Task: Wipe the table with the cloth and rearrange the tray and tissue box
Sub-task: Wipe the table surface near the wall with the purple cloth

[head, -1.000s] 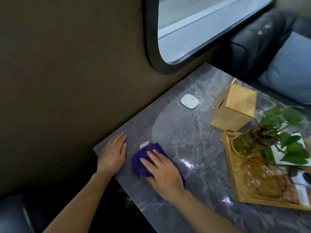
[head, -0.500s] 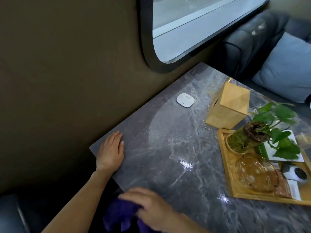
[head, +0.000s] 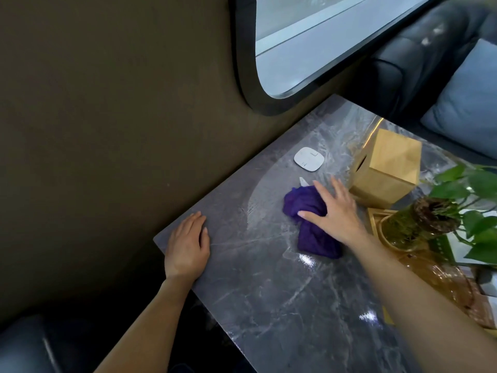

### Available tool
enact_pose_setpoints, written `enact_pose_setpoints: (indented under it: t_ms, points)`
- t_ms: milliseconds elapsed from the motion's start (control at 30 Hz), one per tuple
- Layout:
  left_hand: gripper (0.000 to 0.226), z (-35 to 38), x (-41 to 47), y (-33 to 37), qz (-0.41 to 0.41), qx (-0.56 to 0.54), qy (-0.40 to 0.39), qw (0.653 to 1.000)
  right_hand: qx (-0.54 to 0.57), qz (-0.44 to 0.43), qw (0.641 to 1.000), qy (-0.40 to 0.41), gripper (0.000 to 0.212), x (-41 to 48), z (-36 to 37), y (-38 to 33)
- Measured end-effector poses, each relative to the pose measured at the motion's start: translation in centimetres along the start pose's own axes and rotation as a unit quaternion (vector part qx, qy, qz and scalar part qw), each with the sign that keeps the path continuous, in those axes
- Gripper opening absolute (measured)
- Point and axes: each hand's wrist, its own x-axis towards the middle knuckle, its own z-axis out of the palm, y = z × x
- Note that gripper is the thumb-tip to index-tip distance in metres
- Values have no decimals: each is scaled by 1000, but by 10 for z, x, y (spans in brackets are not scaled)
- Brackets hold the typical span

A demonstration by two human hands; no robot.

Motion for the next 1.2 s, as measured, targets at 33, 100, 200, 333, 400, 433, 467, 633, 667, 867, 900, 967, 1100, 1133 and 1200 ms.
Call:
enact_pose_setpoints:
  t_ms: [33, 100, 200, 333, 400, 433, 467, 633, 667, 867, 900, 967, 1100, 1133, 1200]
  points:
    - [41, 1, 0, -1, 0, -1, 0, 1000, 15, 11, 1000, -11, 82, 2, 5, 0]
    - [41, 1, 0, -2, 2, -3, 0, 1000, 44, 24, 999, -13, 81, 2, 19, -2]
    - [41, 2, -1, -2, 3, -2, 2, 1000, 103, 27, 994, 22, 76, 0, 30, -6]
    - [41, 3, 0, -3, 2, 11, 3, 1000, 107, 14, 993, 39, 71, -8, 41, -15]
    - [41, 3, 0, -2, -2, 13, 1, 1000, 112, -13, 993, 37, 70, -22, 51, -27]
    - [41, 3, 0, -1, -2, 15, 1, 1000, 117, -35, 992, 39, 70, -31, 56, -35]
    - [41, 3, 0, -1, 1, 16, 1, 1000, 123, -57, 990, 35, 71, -41, 62, -43]
    - [42, 0, 0, 2, -5, 20, -9, 1000, 135, -177, 974, -47, 75, -97, 87, -86]
    - [42, 0, 0, 2, -3, 21, -9, 1000, 137, -203, 968, -60, 74, -109, 92, -92]
    - [42, -1, -2, 4, 11, 22, -19, 1000, 182, -300, 917, -189, 70, -160, 102, -112]
    - [42, -1, -2, 4, 14, 23, -18, 999, 187, -310, 909, -208, 69, -166, 101, -113]
    - [42, -2, -2, 4, 18, 32, -25, 999, 195, -321, 894, -246, 66, -178, 99, -113]
    - [45, -5, -2, 6, 7, 35, -59, 998, 253, -258, 885, -294, 66, -197, 79, -97]
    - [48, -6, -1, 8, -1, 35, -70, 997, 269, -234, 890, -286, 66, -200, 72, -88]
    - [56, -4, -3, 18, -19, 53, -90, 994, 287, -187, 905, -250, 67, -206, 59, -64]
